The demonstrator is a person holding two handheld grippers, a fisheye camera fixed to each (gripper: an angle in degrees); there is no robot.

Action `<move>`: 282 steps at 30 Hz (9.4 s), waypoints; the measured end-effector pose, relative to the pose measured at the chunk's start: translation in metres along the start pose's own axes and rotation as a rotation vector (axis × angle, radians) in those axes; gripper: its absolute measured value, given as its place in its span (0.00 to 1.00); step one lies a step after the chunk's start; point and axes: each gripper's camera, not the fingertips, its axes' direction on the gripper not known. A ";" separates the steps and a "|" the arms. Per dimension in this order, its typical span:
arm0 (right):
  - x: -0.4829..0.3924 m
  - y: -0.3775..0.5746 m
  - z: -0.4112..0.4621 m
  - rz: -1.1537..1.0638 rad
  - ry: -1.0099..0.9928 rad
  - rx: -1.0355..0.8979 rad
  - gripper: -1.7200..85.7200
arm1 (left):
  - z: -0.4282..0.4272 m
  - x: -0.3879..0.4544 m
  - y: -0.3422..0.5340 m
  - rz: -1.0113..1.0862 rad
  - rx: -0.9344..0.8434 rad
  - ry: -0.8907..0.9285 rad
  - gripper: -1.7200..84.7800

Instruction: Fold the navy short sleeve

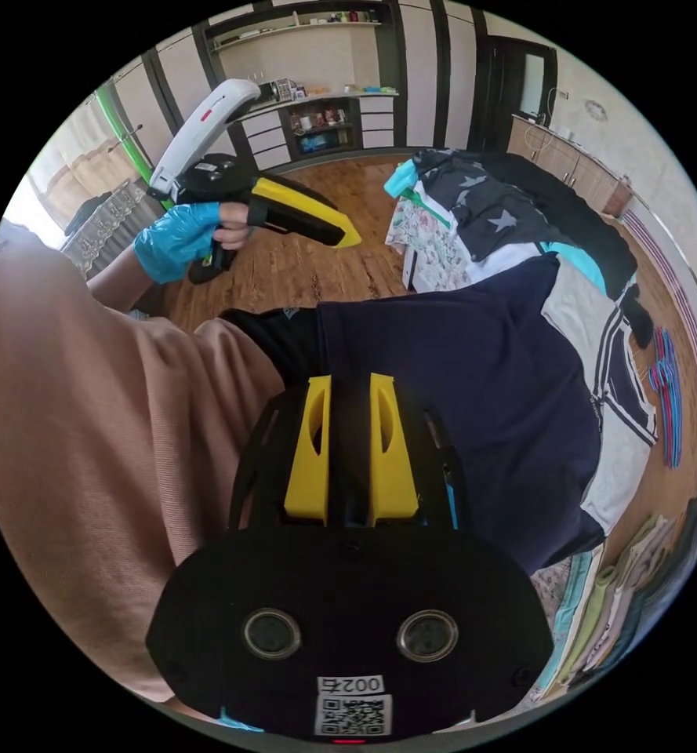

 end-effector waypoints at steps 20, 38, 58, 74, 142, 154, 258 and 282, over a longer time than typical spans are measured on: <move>0.017 0.022 0.020 -0.022 -0.039 0.004 0.02 | 0.067 -0.049 0.026 0.286 -0.122 0.172 0.08; 0.027 0.050 0.018 -0.029 -0.017 -0.020 0.08 | 0.051 -0.072 0.037 0.334 -0.087 0.122 0.01; 0.032 0.094 -0.021 -0.013 0.005 -0.066 0.05 | 0.019 -0.073 0.057 0.397 -0.098 0.076 0.01; 0.039 0.171 -0.086 0.056 0.056 -0.133 0.05 | -0.006 -0.070 0.067 0.401 -0.071 0.045 0.01; 0.031 0.587 -0.345 0.757 0.193 0.041 0.07 | -0.001 -0.051 0.042 0.442 -0.216 0.059 0.01; 0.030 0.621 -0.372 0.914 0.098 0.260 0.06 | 0.006 -0.041 0.032 0.457 -0.230 0.041 0.01; -0.055 -0.017 0.050 -0.281 -0.038 0.005 0.03 | 0.046 -0.040 0.061 0.519 -0.207 0.093 0.01; -0.038 -0.072 0.121 -0.264 -0.096 0.056 0.08 | 0.066 -0.072 0.097 0.338 -0.122 0.167 0.01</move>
